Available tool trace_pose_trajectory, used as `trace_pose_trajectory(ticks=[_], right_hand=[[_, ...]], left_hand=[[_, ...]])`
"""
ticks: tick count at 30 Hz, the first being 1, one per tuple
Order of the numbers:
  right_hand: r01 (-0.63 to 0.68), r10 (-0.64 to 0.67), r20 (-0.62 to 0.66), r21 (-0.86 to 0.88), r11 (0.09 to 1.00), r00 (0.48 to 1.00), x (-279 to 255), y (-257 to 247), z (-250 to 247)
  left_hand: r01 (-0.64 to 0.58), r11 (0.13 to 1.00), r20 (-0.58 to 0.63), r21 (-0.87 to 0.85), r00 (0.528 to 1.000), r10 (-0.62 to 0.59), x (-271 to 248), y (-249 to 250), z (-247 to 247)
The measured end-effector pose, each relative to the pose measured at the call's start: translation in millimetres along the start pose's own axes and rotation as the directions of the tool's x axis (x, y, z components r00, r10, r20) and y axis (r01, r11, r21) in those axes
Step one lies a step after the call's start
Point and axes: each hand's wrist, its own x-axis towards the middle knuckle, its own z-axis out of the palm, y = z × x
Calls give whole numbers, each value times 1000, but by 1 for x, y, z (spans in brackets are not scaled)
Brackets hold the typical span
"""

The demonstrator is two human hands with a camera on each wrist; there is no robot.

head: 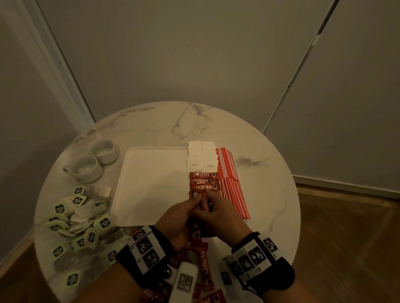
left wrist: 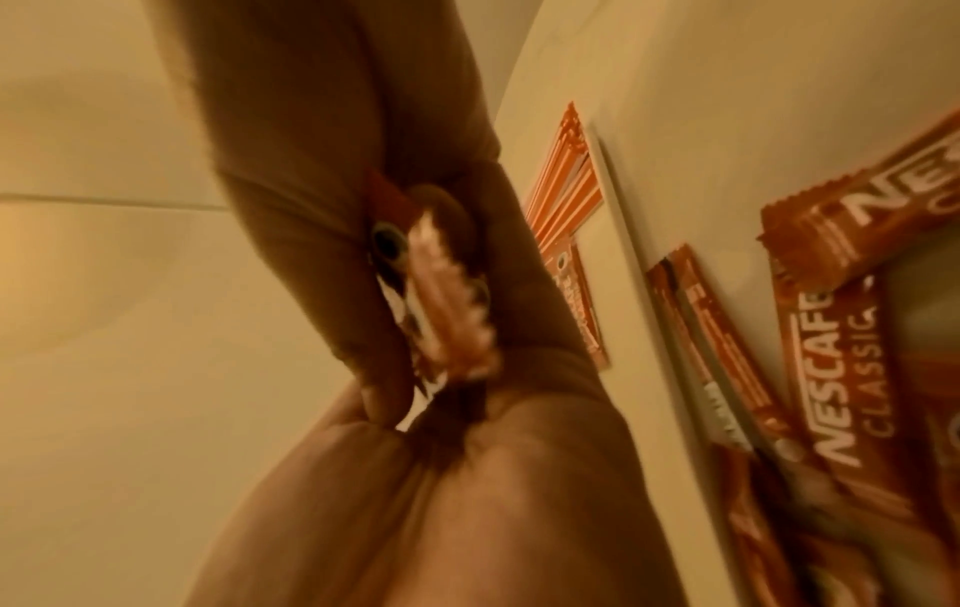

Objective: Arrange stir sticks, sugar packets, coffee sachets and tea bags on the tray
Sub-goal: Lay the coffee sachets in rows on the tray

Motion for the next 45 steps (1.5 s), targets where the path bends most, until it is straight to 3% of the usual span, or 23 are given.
trace_pose_trajectory(ticks=[4, 6, 8, 10, 13, 17, 20, 23, 26, 30, 36, 40, 45], right_hand=[[-66, 65, 31, 42, 997, 997, 8, 6, -2], [-149, 141, 57, 172, 974, 988, 10, 6, -4], [-218, 211, 57, 328, 919, 976, 11, 7, -7], [-233, 250, 1, 363, 902, 968, 14, 9, -10], [-252, 243, 71, 375, 892, 967, 15, 13, -12], [-262, 229, 204, 152, 953, 952, 12, 20, -14], [-230, 217, 201, 45, 972, 955, 8, 27, -18], [-136, 136, 12, 23, 990, 991, 5, 37, -23], [-152, 129, -245, -79, 985, 961, 7, 55, -25], [-146, 16, -288, -438, 887, 958, 11, 71, -17], [-126, -64, -300, -574, 809, 952, 10, 68, -15], [-48, -78, -145, -708, 705, 986, -3, 64, -7], [-26, -23, -47, -821, 570, 999, -7, 59, 13]], left_hand=[[7, 999, -54, -51, 998, -10, 4, -6, -10], [-19, 999, -96, -42, 995, 15, 5, -7, -14], [-90, 995, -189, 47, 977, 97, 8, -6, -19], [-148, 962, -265, 228, 941, 208, 7, -3, -23], [-224, 890, -183, 398, 931, 316, 7, 1, -27], [-282, 622, -73, 731, 874, 481, 5, 10, -21], [-225, 546, -69, 807, 883, 465, 9, 12, -25], [-138, 521, -149, 842, 869, 471, 15, 11, -35], [-61, 396, -143, 916, 873, 466, 25, 5, -42], [75, 179, -143, 981, 903, 406, 43, -2, -44], [185, -34, -159, 982, 915, 370, 50, -2, -45], [130, -163, -48, 978, 901, 432, 38, 1, -47], [-16, -225, 99, 974, 926, 364, 30, -11, -43]])
